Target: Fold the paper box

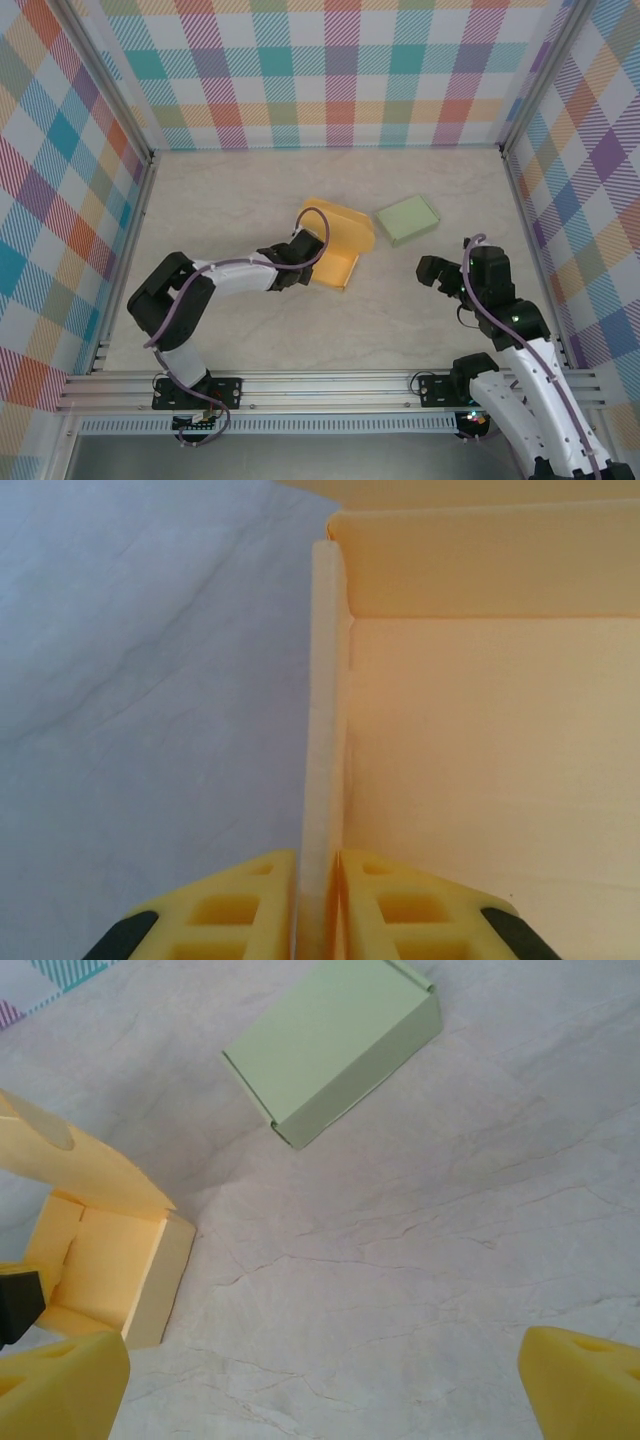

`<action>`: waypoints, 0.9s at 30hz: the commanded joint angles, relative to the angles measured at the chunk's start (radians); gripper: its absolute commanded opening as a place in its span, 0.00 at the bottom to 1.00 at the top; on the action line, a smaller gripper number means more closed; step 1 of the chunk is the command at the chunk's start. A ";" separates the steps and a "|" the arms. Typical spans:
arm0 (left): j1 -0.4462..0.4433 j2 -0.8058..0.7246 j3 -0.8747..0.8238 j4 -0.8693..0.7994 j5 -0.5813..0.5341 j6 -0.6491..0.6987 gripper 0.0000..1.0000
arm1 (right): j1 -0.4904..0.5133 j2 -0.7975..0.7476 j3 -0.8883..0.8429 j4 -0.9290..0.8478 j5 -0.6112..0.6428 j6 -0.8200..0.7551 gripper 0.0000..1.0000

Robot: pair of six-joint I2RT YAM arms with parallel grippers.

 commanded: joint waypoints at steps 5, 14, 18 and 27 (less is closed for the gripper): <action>-0.098 -0.087 0.016 -0.291 -0.194 -0.351 0.19 | 0.004 0.244 0.038 0.055 -0.072 0.058 1.00; -0.197 -0.077 0.000 -0.286 -0.240 -0.514 0.20 | 0.030 0.373 0.026 0.151 -0.122 0.189 1.00; -0.220 -0.131 0.014 -0.259 -0.249 -0.507 0.20 | 0.121 0.420 0.048 0.146 -0.016 0.241 1.00; -0.203 -0.363 -0.029 -0.162 -0.269 -0.394 0.39 | 0.231 0.548 0.161 0.119 0.092 0.274 1.00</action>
